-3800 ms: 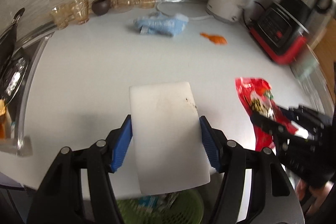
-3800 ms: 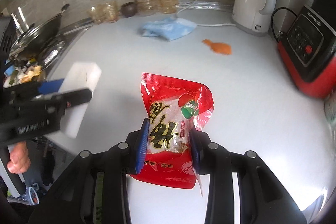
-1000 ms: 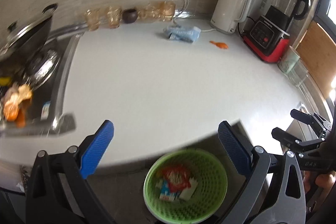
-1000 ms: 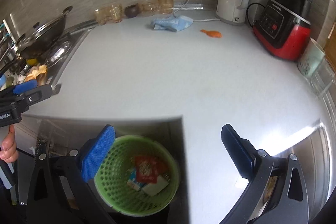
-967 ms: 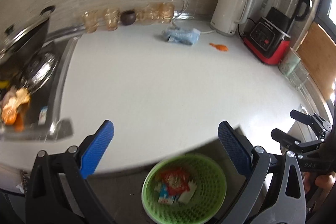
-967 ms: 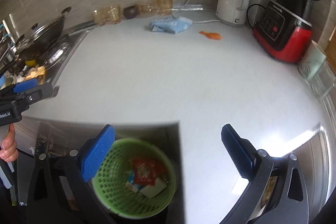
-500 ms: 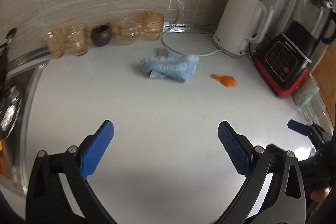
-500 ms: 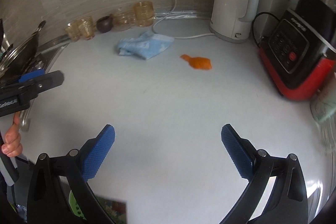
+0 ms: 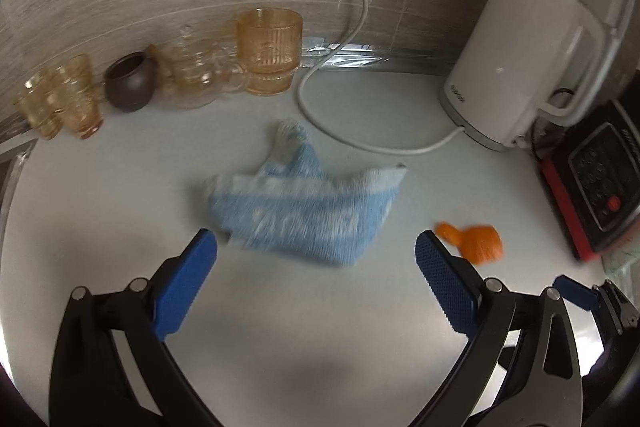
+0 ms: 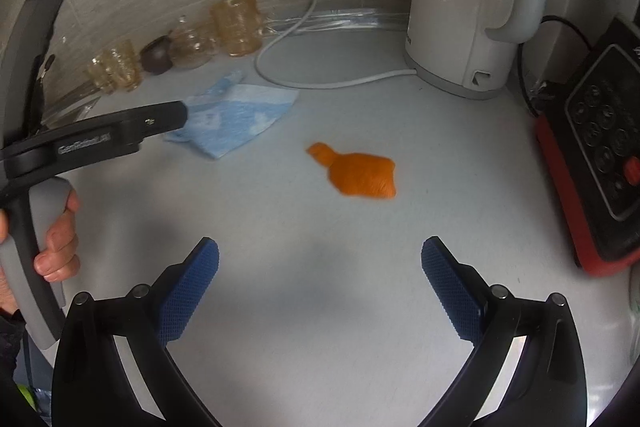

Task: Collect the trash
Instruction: 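Move both grippers back over the counter toward the towel and orange peel, then grasp the blue-white towel with the left gripper while the right gripper grasps the orange peel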

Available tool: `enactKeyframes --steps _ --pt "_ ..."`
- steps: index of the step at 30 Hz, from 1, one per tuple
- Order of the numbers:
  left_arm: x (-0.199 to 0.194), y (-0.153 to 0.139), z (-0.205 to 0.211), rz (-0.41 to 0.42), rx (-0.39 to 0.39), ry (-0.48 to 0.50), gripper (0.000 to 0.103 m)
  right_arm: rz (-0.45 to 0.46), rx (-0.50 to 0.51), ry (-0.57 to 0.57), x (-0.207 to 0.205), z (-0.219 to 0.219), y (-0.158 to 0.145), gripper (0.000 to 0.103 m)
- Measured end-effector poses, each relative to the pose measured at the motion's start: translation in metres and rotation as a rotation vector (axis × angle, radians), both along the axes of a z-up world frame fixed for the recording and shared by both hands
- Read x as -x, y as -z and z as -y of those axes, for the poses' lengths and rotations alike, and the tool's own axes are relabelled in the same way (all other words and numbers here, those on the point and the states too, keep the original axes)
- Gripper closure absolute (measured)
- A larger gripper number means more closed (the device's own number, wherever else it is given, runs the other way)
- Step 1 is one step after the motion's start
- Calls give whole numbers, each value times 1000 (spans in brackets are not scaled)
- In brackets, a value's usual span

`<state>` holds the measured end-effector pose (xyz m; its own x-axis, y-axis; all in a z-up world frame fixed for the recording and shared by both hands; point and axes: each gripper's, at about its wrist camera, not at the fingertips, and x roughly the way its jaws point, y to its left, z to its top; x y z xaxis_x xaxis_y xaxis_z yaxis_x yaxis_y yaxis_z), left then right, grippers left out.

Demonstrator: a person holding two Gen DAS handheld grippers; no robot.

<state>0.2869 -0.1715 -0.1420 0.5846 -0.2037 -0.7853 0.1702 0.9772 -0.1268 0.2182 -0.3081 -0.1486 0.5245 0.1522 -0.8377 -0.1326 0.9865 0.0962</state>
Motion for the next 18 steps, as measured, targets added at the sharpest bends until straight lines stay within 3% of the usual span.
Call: enactKeyframes --steps 4,8,10,12,14,18 --pt "-26 16 16 -25 1 -18 8 9 0 -6 -12 8 5 2" --pt "-45 31 31 -39 -54 -28 9 14 7 11 -23 17 9 2" --pt "-49 35 35 -40 -84 -32 27 15 0 17 -26 22 10 2" --pt "-55 40 38 -61 -105 -34 57 17 -1 18 -28 24 12 2" --pt "-55 40 37 -49 -111 -45 73 18 13 15 -32 25 15 2" --pt "-55 36 34 -53 -103 -33 86 11 38 -6 -42 22 23 2"
